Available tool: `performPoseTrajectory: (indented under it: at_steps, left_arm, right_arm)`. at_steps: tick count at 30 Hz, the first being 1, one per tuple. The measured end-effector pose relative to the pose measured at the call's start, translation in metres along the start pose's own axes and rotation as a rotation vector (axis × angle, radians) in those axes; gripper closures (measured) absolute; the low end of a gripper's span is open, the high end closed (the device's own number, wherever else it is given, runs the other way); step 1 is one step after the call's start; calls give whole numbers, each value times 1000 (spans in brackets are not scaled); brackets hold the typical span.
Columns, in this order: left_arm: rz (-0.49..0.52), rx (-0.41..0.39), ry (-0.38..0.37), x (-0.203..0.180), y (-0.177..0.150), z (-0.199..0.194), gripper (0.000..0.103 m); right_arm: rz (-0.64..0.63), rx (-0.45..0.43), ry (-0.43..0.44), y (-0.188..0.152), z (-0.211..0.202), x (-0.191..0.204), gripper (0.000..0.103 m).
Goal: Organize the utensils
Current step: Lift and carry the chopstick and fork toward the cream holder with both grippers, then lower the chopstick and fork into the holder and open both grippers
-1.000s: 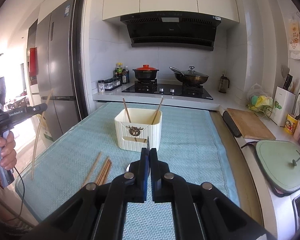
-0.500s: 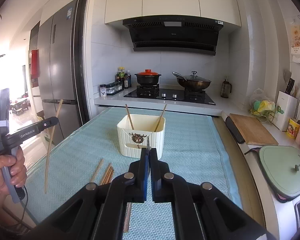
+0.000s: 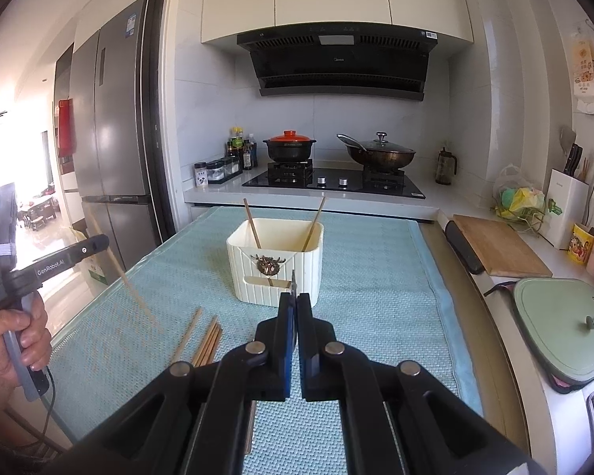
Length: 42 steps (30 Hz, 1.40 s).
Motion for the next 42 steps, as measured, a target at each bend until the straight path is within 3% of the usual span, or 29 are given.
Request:
performPoseTrajectory:
  at_steps: [6,10,17,23,27,33,39,41,42]
  left_arm:
    - [-16,8,-9,-2,8,0,100]
    - [-16,-5,-25,-6,36,2,100]
    - [13,-89,-81,-32,125,28,100]
    - [60,-21,-85,-63,153,109,100]
    - [72,114,-79,-74,134,173,100]
    - [74,340,-84,-77,88,246,100]
    - [59,407,-64,-75,71,273,97]
    - [72,405,-39,-75,71,277,81]
    - [78,394,-29,-76,73,277,63]
  right_arm:
    - [4,-10,-11,4,3,-6,101]
    - [0,-33,-20,19,8,-16,101]
    - [-91,-195,-81,112,27,-31,101]
    - [-150,-242,-125,174,102,-38,101]
    - [-192,-164,-97,174,175,-38,101]
    - [-109,138,63,134,280,-48,101]
    - [-32,284,102,109,336,-64,100]
    - [-11,307,108,107,345,-68,99]
    - [-5,313,97,107,348,-70,96]
Point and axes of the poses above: each gripper's, at about its wrist camera, not at the fingertips, and z roughly the way its jaws point, x to its left, y to its top, the point moved 4 cm from there along z, roughly the way its jaws point, and after that the axes turned 8 degrees about y, right-handed, at the moved point
